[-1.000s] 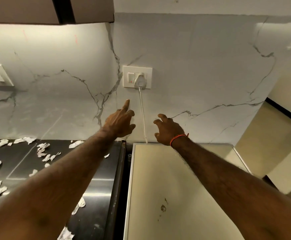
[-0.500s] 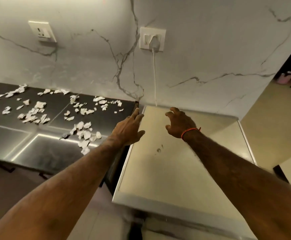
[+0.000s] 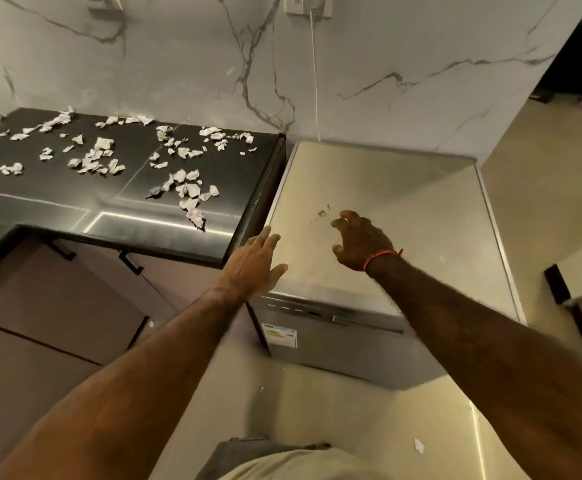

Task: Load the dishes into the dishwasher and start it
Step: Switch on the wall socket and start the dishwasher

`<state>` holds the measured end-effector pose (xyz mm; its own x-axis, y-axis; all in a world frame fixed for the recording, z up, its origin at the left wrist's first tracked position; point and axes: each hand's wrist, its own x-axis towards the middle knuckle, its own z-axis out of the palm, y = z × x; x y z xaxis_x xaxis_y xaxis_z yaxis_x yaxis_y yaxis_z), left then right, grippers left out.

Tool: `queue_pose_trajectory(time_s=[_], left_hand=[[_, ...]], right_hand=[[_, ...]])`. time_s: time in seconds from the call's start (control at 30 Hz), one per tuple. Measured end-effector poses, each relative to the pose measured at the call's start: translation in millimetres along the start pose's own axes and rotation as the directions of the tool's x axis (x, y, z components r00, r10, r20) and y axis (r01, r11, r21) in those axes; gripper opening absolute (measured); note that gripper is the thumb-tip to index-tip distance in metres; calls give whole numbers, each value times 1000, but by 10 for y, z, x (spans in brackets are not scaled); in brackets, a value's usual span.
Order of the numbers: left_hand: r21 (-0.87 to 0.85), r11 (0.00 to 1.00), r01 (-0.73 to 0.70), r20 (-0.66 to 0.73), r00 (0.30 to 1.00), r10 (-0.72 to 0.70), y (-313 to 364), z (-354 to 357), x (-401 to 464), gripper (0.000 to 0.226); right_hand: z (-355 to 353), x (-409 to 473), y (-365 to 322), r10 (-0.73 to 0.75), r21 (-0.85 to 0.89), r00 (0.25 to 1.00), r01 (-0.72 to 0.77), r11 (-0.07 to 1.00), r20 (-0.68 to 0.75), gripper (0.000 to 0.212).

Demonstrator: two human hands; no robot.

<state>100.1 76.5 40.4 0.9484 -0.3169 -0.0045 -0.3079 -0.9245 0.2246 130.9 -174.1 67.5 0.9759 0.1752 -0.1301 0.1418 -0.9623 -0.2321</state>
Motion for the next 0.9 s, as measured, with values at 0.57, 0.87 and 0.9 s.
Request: queue_pose_trajectory(time_s=[0.57,0.87,0.9], left_hand=[[-26,992,-123,281,952,126,-308,1030,-1428,77],[75,981,-180,376,916,139,-413,1274,-1298,84],[78,980,-183,389,911,139,-406,1311,-1278,85]], right_hand=[[1443,-1472,-842,32,-65,997,-37,997,-74,56],[2058,-1610,-964,139,-87,975,-125,988,175,81],[2094,-1599,-951,145,-86,973,-131,988,181,81]])
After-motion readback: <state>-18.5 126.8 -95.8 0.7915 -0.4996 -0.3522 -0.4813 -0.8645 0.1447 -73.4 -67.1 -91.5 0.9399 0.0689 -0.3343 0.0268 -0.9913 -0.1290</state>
